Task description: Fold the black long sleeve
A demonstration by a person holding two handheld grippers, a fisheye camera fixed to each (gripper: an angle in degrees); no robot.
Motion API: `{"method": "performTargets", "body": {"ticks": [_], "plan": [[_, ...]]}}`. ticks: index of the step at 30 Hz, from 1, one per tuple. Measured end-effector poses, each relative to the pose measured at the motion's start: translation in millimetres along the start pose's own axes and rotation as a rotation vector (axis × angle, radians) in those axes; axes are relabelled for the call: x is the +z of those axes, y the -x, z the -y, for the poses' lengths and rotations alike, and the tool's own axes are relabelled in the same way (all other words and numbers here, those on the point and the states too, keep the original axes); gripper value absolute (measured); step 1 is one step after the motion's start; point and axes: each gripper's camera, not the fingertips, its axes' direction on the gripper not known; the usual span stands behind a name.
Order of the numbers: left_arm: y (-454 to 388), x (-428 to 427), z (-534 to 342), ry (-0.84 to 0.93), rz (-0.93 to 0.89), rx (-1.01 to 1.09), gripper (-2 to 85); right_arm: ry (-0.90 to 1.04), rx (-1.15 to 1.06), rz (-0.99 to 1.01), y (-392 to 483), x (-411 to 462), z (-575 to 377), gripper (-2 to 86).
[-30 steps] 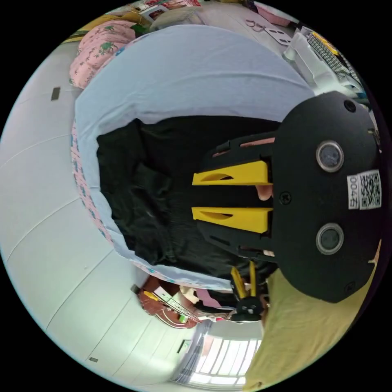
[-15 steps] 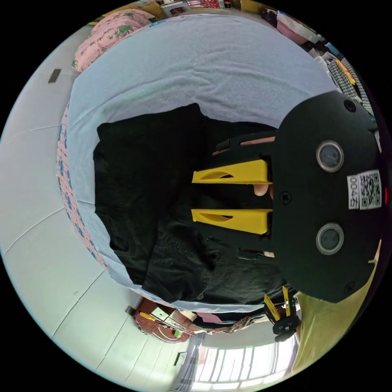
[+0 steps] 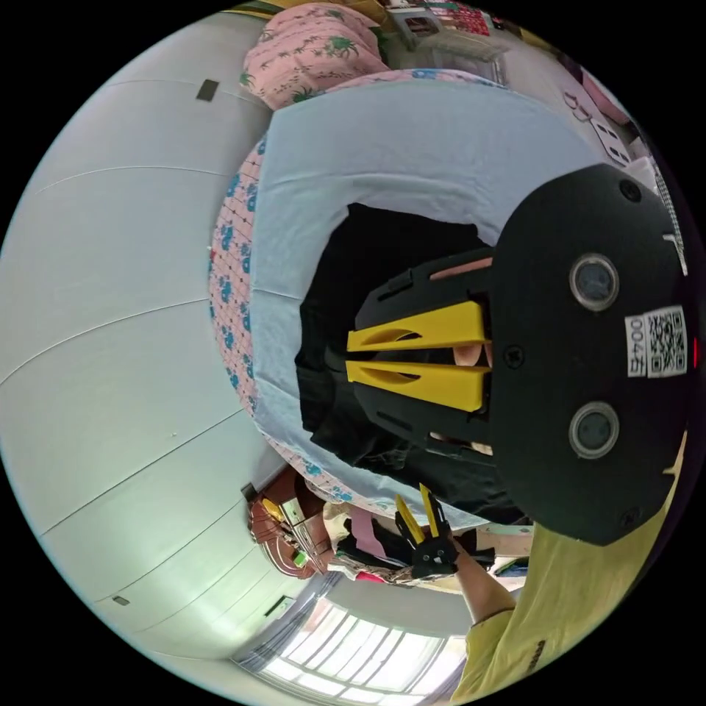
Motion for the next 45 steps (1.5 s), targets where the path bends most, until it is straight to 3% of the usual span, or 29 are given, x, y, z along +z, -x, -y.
{"method": "performTargets", "body": {"ticks": [6, 12, 19, 25, 30, 37, 41, 45], "plan": [[37, 33, 28, -0.012, 0.033, -0.022, 9.5, 0.003, -0.006, -0.104, -38, 6, 54, 2.8], [77, 59, 37, -0.033, 0.031, -0.065, 7.5, 0.069, 0.213, -0.075, -128, 74, 58, 6.7], [69, 79, 34, -0.038, 0.086, 0.16, 6.8, 0.063, 0.517, 0.126, -215, 134, 8, 10.1], [69, 98, 28, 0.007, 0.111, 0.165, 4.4, 0.121, 0.691, 0.22, -262, 205, -20, 10.8], [78, 101, 39, 0.022, 0.134, 0.107, 2.4, 0.133, 0.714, 0.201, -270, 250, -12, 9.8], [87, 81, 45, 0.005, 0.159, 0.089, 1.6, 0.07, 0.799, 0.233, -275, 296, -6, 1.5], [83, 47, 35, -0.088, 0.189, 0.114, 1.7, -0.013, 0.63, 0.078, -240, 281, 12, 0.6], [49, 56, 23, -0.072, 0.183, 0.255, 1.9, 0.05, 0.528, -0.105, -219, 300, 9, 1.4]]}}
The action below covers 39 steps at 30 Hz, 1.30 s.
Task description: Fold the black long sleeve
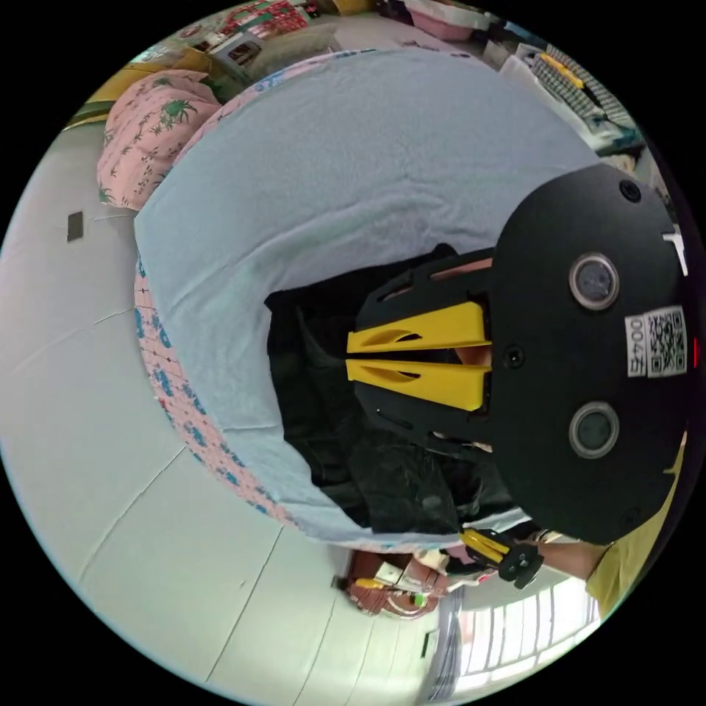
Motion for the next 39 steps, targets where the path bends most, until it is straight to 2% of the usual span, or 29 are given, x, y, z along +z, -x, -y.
{"method": "performTargets", "body": {"ticks": [5, 9, 12, 14, 17, 22, 26, 30, 32, 34, 36, 39], "plan": [[-33, 18, 4, 0.075, 0.082, 0.115, 3.3, 0.18, -0.033, -0.132, 5, 85, -26, 5.3], [-4, -6, -17, 0.011, 0.121, -0.014, 5.8, 0.006, -0.107, -0.209, 41, 79, -53, 6.2], [27, 2, -46, 0.041, 0.04, -0.158, 7.0, -0.085, -0.342, -0.116, 107, 83, -80, 6.2], [40, 19, -57, 0.071, 0.004, -0.187, 7.4, -0.006, -0.538, 0.066, 174, 112, -94, 6.5], [53, 30, -55, 0.059, 0.01, -0.184, 7.7, 0.069, -0.769, 0.137, 271, 157, -112, 6.8], [75, 44, -54, 0.057, -0.037, -0.202, 7.6, 0.187, -1.036, 0.085, 408, 243, -132, 7.5], [89, 53, -60, 0.044, -0.052, -0.187, 7.0, 0.316, -1.148, -0.002, 484, 311, -144, 10.9], [100, 57, -60, 0.032, -0.04, -0.152, 6.4, 0.422, -1.13, -0.04, 512, 351, -150, 10.4], [106, 62, -59, 0.024, -0.042, -0.127, 5.1, 0.495, -1.13, -0.085, 517, 371, -158, 3.8], [114, 66, -60, 0.025, -0.049, -0.131, 4.2, 0.539, -1.152, -0.125, 515, 381, -164, 0.9], [127, 71, -63, 0.039, -0.075, -0.172, 3.7, 0.465, -1.131, -0.126, 511, 375, -160, 0.0], [164, 87, -74, 0.12, -0.154, -0.388, 3.1, 0.296, -0.923, -0.02, 488, 353, -128, -0.4]]}}
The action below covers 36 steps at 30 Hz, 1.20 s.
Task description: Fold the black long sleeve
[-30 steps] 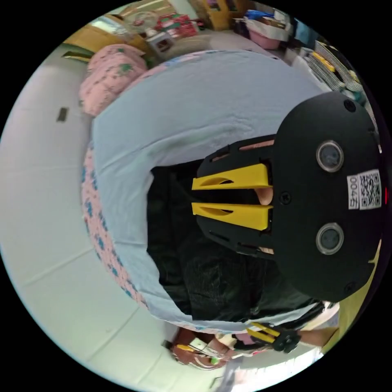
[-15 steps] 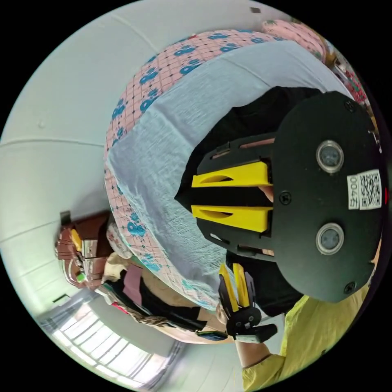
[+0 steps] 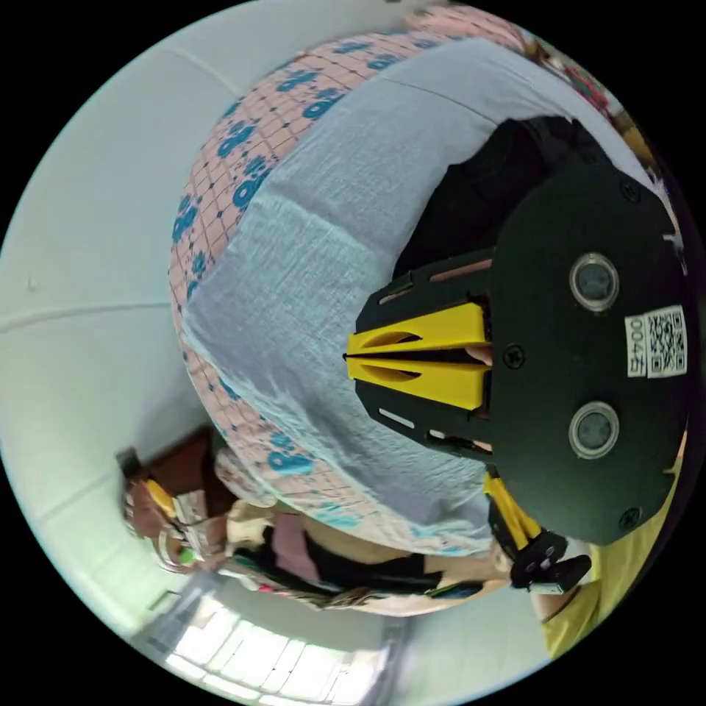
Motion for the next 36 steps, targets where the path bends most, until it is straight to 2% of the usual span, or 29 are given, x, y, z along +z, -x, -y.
{"method": "performTargets", "body": {"ticks": [2, 5, 9, 15, 17, 21, 25, 29, 31, 32, 34, 36], "plan": [[35, 8, -1, 0.007, -0.128, -0.172, 2.9, -0.065, 0.165, 0.085, -34, -5, -11, -0.3], [65, 24, -2, 0.035, -0.237, -0.282, 2.6, -0.087, 0.244, 0.13, -56, -1, -27, 0.7], [78, 27, 1, 0.03, -0.255, -0.28, 2.1, -0.036, 0.273, 0.167, -73, -6, -40, 6.4], [106, 12, -9, 0.029, -0.197, -0.339, 1.1, -0.305, 0.286, 0.267, -129, -135, -106, 8.5], [120, 1, -19, 0.042, -0.146, -0.389, 0.6, -0.444, 0.299, 0.28, -161, -208, -170, 8.6], [125, -27, -22, -0.037, -0.158, -0.463, 0.3, -0.573, 0.42, 0.221, -221, -294, -314, 8.2], [76, -44, 34, -0.154, -0.193, -0.32, 0.1, -0.658, 0.795, 0.199, -299, -335, -523, 6.1], [37, -1, 84, -0.039, -0.187, -0.223, 0.1, -0.695, 1.119, 0.314, -347, -340, -670, 6.2], [32, 36, 88, 0.093, -0.212, -0.224, 0.1, -0.713, 1.156, 0.381, -358, -344, -697, 6.7], [35, 33, 84, 0.025, -0.234, -0.25, 0.2, -0.72, 1.161, 0.431, -365, -346, -704, 7.1], [40, 29, 88, 0.071, -0.244, -0.284, 0.2, -0.719, 1.161, 0.505, -374, -347, -705, 7.6], [34, 6, 92, 0.021, -0.177, -0.277, 0.2, -0.688, 1.158, 0.56, -383, -347, -698, 8.6]]}}
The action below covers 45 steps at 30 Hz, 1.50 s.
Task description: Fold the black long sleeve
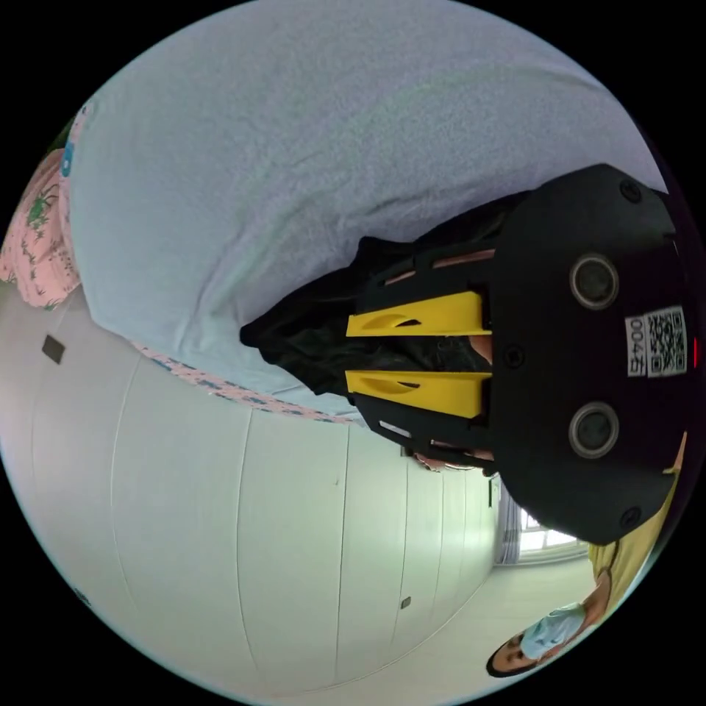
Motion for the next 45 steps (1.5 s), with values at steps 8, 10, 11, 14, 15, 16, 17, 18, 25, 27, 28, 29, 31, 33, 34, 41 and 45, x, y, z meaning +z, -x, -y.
{"method": "performTargets", "body": {"ticks": [8, 10, 11, 14, 15, 16, 17, 18, 25, 27, 28, 29, 31, 33, 34, 41, 45], "plan": [[-69, 0, 2, 0.022, 0.088, 0.189, 0.2, 0.092, 0.142, -0.126, 24, 18, 18, 10.1], [-73, 6, 4, 0.05, 0.077, 0.193, 0.3, 0.094, 0.139, -0.165, 34, 19, 18, 6.3], [-76, 6, 6, 0.054, 0.074, 0.197, 0.4, 0.096, 0.128, -0.205, 42, 20, 18, 4.2], [-85, 2, 9, 0.063, 0.066, 0.223, 0.5, 0.093, 0.054, -0.254, 77, 15, 13, 1.7], [-86, 1, 9, 0.063, 0.066, 0.227, 0.5, 0.094, 0.016, -0.266, 88, 13, 11, 1.3], [-88, -1, 9, 0.058, 0.063, 0.226, 0.5, 0.108, -0.064, -0.319, 109, 11, 6, 0.6], [-88, -3, 8, 0.055, 0.053, 0.216, 0.6, 0.121, -0.132, -0.395, 126, 11, -2, 0.3], [-88, -5, 7, 0.052, 0.043, 0.209, 0.6, 0.122, -0.163, -0.433, 132, 11, -6, 0.1], [-106, -20, 12, 0.063, -0.005, 0.198, 0.7, 0.202, -0.227, -0.535, 149, 23, -41, 1.7], [-114, -33, 14, 0.06, 0.02, 0.197, 0.7, 0.155, -0.285, -0.56, 173, 15, -54, 2.8], [-121, -45, 14, 0.035, 0.039, 0.196, 0.7, 0.138, -0.332, -0.582, 189, 13, -65, 3.3], [-128, -59, 12, -0.009, 0.056, 0.196, 0.7, 0.129, -0.388, -0.595, 203, 15, -77, 3.6], [-141, -71, 9, -0.038, 0.05, 0.213, 0.7, 0.149, -0.447, -0.6, 218, 25, -91, 4.0], [-154, -65, 8, 0.015, 0.047, 0.242, 0.7, 0.191, -0.456, -0.603, 223, 41, -98, 3.6], [-161, -60, 6, 0.056, 0.069, 0.249, 0.7, 0.242, -0.448, -0.611, 223, 54, -102, 2.7], [-192, -145, -45, -0.001, 0.009, 0.229, 0.6, 0.289, -0.516, -0.751, 280, 33, -173, -0.6], [-227, -183, -107, 0.051, -0.06, 0.232, 0.5, 0.42, -0.482, -0.713, 289, 6, -247, -0.7]]}}
